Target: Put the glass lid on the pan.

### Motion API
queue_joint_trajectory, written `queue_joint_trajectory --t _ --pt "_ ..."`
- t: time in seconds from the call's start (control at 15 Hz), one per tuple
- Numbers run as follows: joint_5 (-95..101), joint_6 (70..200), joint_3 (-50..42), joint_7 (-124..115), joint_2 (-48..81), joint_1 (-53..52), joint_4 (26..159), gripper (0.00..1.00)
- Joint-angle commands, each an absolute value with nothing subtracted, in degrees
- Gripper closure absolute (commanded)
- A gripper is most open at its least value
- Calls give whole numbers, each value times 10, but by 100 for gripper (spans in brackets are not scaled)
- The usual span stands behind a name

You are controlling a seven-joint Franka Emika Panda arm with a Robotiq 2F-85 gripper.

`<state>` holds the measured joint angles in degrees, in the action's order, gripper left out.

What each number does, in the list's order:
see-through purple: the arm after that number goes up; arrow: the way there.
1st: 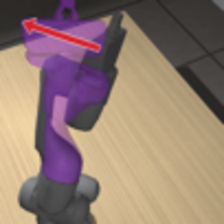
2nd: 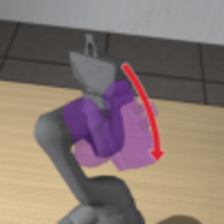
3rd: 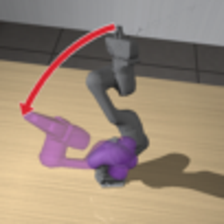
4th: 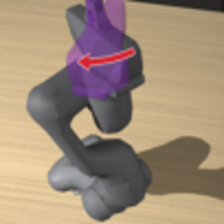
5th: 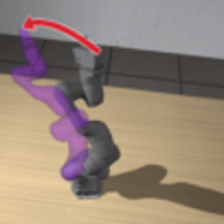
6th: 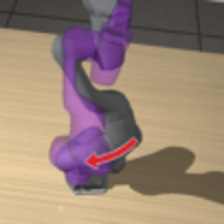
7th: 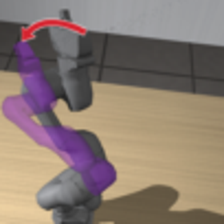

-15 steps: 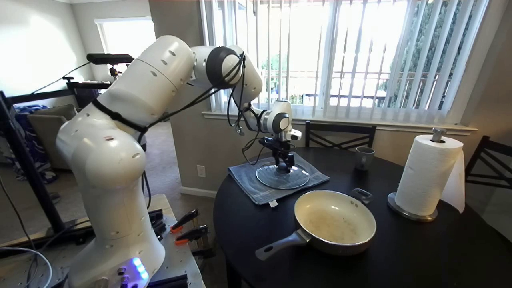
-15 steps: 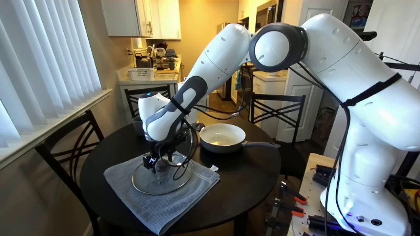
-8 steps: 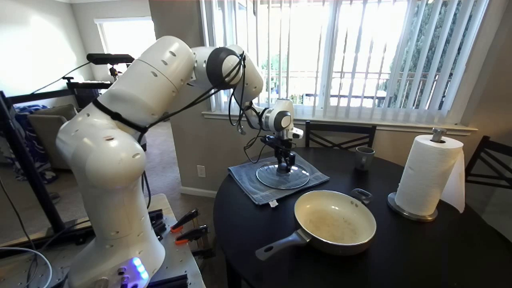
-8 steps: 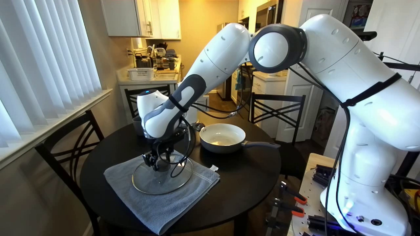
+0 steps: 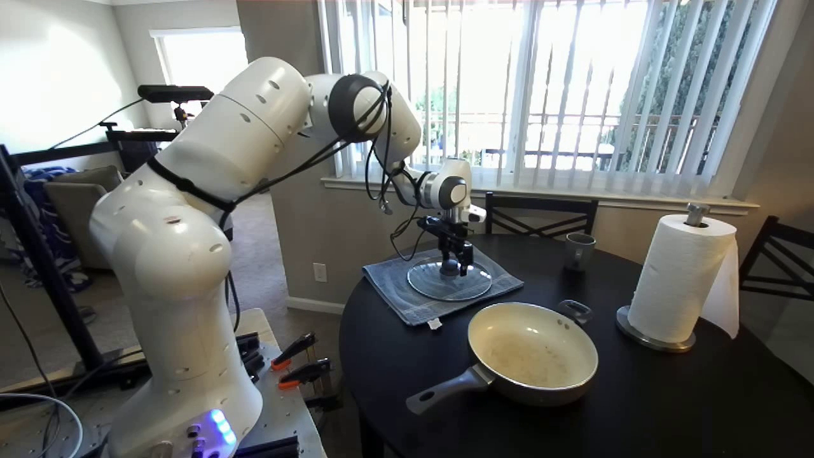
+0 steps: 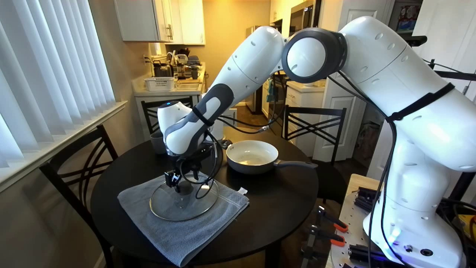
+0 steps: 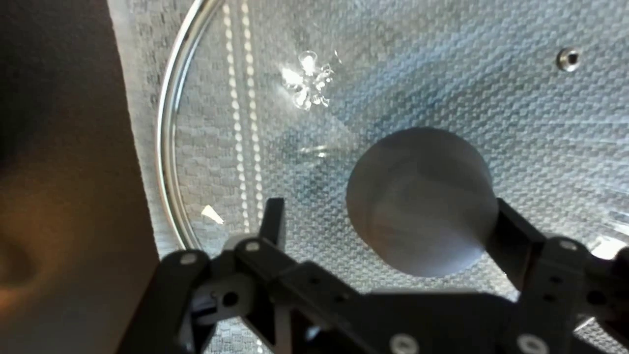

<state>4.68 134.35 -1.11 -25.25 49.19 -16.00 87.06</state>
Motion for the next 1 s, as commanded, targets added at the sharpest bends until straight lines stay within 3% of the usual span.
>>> queue_joint_trajectory --t 0.0,0.27,0.33,0.47,0.8,0.93 --pt "22 1311 0 -239 480 -150 868 0" --pt "12 1293 5 -236 483 -146 855 0" --pt "8 1289 8 -232 484 -144 852 25" --pt "1 1282 11 -230 486 -143 849 32" --pt "-8 1276 19 -230 487 -138 844 65" --pt "-9 1272 18 -230 486 -137 844 67"
